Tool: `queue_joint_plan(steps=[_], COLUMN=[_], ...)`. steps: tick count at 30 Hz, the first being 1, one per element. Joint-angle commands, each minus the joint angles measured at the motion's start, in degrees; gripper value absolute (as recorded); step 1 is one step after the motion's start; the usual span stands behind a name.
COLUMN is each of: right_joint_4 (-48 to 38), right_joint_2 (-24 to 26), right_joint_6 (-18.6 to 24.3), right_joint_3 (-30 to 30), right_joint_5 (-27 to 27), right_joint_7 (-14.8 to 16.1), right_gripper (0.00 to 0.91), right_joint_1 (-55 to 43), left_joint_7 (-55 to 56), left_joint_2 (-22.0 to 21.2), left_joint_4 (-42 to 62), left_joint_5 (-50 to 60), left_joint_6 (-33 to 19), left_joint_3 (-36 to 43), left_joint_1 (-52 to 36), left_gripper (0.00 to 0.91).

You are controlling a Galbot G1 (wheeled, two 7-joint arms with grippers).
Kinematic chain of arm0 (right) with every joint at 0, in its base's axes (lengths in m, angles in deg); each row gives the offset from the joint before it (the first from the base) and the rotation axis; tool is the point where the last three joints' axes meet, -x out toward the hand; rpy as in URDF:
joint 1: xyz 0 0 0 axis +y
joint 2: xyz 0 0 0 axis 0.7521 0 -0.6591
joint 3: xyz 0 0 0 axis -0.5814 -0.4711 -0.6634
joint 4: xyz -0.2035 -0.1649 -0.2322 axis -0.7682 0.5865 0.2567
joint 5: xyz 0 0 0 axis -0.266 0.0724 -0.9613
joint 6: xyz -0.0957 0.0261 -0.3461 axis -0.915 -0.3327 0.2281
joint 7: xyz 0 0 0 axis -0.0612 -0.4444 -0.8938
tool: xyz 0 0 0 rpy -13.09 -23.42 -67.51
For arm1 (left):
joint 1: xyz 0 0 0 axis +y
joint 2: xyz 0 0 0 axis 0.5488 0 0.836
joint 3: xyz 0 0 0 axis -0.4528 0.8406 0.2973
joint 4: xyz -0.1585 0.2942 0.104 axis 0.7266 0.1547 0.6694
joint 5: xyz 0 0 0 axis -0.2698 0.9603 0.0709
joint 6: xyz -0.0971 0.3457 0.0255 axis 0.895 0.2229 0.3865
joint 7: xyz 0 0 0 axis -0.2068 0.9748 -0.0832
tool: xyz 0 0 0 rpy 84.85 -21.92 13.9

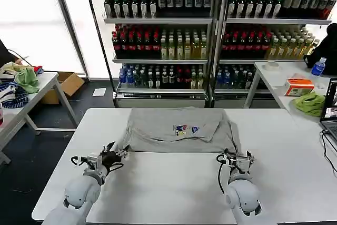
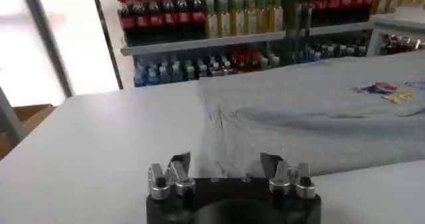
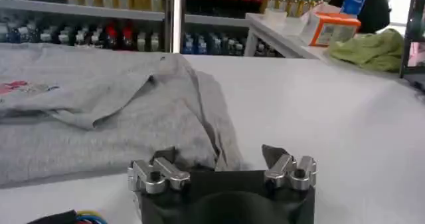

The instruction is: Fold and organize the clothes.

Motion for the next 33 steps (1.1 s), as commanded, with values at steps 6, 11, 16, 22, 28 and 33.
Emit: queue_joint_plan(steps=[6,11,16,22,28,33], right_joint_4=[0.46,0.12,-0.37,1.63,4.85,9.48], right_joint_2=[0.19,-0.09,-0.58,-0.65,-0.28,-0.06], right_joint_6=[0.00,0.07,0.15,0.27,0.15,0.13], right_joint_3=[0.44,0.86,1.08,0.81,0.92,1.78], right_joint_5=[0.00,0.09,0.97,0.84,0.87,0.90], right_joint_7=[0.98,2.15,3.03,3.92,3.73,2.61], right_gripper=[0.574,0.413,0.000,0.000,0.000,0.000], right_joint_1=[1.54,2.34,2.77,3.55,4.25,5.76], left_joint_7=[0.21,0.46,0.41,0.37,0.58,1.06], left_joint_2=[0.75,0.43,0.67,0.71,1.76,3.52], left_joint_4=[0.22,0.27,0.38,0.32,-2.74,-8.47], left_joint_5=[-3.27,-2.60,-2.49,-2.52,-2.48,-2.42], left_joint_6=[1.71,1.93,1.91,1.53,0.83,0.31], left_joint_3=[1.48,1.94,2.36,2.15,1.12,-0.71], left_joint_1=[0.53,1.08,1.23,1.25,2.77,6.22], left_gripper=[0.474,0.343,0.010,0.000,0.000,0.000])
